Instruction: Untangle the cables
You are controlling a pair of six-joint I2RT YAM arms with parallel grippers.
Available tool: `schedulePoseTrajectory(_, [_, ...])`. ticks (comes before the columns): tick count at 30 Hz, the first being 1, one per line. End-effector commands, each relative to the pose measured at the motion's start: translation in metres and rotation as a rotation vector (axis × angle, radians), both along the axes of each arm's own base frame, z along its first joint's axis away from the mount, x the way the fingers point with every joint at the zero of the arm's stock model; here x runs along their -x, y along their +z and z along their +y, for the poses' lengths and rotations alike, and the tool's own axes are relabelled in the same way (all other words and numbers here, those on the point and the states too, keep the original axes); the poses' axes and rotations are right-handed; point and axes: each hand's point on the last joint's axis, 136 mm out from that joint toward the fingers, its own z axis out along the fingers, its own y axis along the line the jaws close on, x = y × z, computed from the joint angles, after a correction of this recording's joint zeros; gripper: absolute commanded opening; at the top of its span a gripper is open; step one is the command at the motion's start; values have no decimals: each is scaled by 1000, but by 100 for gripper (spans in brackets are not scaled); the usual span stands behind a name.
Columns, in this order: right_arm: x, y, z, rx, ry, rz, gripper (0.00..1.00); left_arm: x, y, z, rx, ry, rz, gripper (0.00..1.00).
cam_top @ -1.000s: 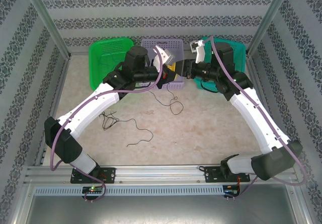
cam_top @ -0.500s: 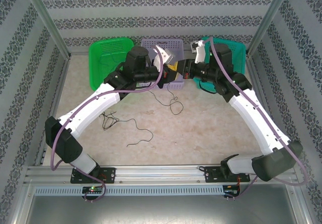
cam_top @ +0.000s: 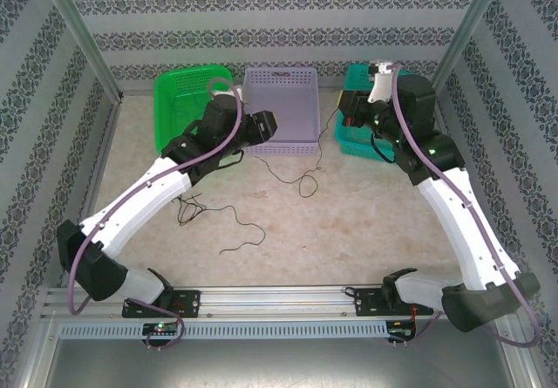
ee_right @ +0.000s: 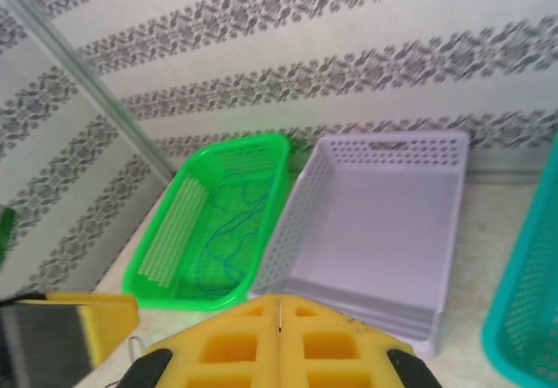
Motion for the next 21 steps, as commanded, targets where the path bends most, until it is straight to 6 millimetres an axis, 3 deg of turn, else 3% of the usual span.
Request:
schedulePoseTrajectory(1, [3,20,-27,77,-117,-97,0,13,-102,23,-17,231,366,51])
schedulePoseTrajectory(3, [5,18,-34,93,-146,-96,0,12,-134,23,-17,287,438,50])
schedulePoseTrajectory(7, [9,12,-46,109,-199,-91,0,-4,-172,32,-118,369,454,53])
schedulePoseTrajectory(11, [9,0,-46,106,-198,-57,0,-31,-192,23,-151,378,410,52])
schedulePoseTrajectory(16, [11,-7,-46,96,-198,-40,0,-45,-224,25,-232,440,457,50])
schedulePoseTrajectory(21, [12,-15,-45,104,-191,-21,0,-64,-235,14,-226,445,434,53])
